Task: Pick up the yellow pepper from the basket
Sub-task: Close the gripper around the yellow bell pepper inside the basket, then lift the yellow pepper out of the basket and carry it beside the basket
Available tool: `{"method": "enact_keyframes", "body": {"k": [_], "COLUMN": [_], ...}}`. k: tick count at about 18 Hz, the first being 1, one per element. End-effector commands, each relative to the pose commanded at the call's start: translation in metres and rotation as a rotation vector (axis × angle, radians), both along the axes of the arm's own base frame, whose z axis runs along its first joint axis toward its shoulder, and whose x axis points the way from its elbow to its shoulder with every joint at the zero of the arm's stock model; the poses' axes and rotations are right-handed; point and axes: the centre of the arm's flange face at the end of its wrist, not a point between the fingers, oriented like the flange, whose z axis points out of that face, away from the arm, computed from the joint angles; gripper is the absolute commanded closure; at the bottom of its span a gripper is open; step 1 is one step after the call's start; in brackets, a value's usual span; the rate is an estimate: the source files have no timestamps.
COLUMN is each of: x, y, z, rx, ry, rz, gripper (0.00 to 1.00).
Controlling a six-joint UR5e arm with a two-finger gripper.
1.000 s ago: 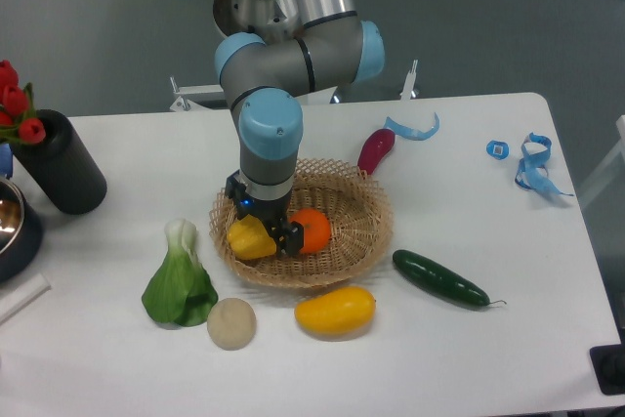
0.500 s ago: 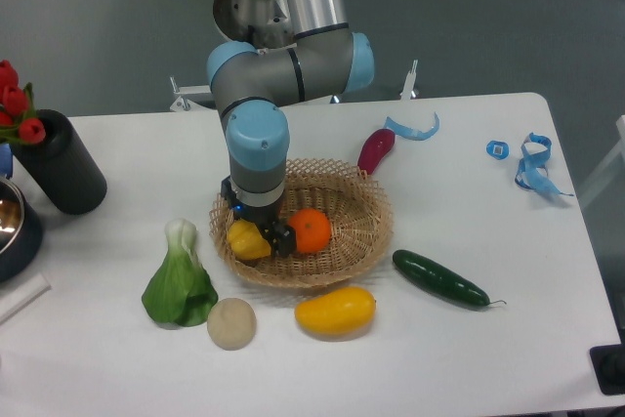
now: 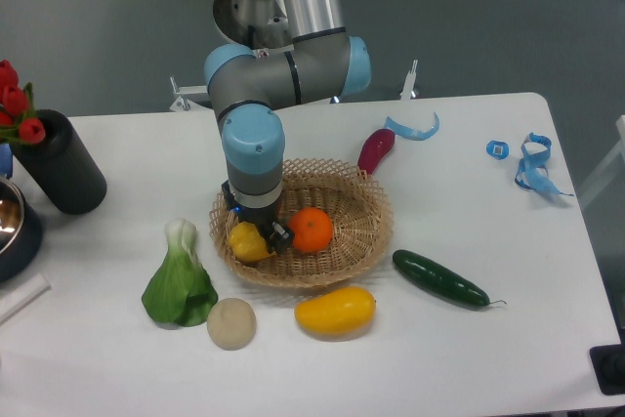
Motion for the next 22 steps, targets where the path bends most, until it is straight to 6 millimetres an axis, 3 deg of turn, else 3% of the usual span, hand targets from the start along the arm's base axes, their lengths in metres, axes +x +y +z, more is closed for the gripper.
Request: {"method": "enact_keyframes", "body": {"k": [3,7,13,17,19,22], "x": [-0.006,-0.009,-0.06,-0.124,-0.146,-0.183], "y": [-0.001,-0.018,-0.056,-0.086,-0.103,-0.143], "z": [0.007,0.035,0.103,0.144,0.149,0.139], "rx": [0.01,0.003,0.078,0.144,0.139,0.121], "ry": [0.007,-0.002,0.061,0.05,0.057,0.057], "rz": [0.014,0.038,0.145,0.264,0.288,0.32], "gripper": [0.51,0.51,0.51,0.51,0.51,0.51]}}
